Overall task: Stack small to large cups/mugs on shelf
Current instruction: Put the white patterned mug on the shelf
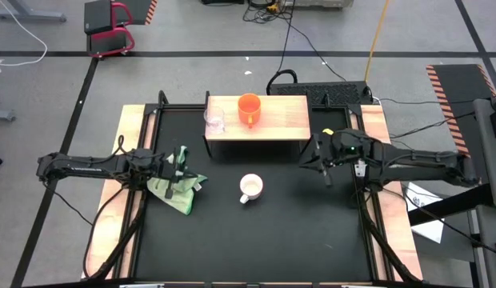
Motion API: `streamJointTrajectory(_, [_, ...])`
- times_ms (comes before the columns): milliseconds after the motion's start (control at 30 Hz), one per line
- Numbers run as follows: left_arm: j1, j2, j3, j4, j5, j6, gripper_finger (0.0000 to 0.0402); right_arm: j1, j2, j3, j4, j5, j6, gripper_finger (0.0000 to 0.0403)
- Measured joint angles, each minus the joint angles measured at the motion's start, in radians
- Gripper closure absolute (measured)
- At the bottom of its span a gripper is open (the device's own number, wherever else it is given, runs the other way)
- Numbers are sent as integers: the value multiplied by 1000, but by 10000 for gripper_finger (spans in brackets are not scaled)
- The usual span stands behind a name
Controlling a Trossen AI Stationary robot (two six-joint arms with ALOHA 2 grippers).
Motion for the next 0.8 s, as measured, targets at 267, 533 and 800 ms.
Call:
streamJointTrajectory(267, [0,0,0,-8,25,25,401,55,212,149,-1,3,-79,403])
streamJointTrajectory(533, [0,1,0,-8,33,45,400,126,390,277,-36,3,-124,403])
streamJointTrajectory(800, [0,1,0,-14,52,56,400,162,513,382,-97,3,-137,403])
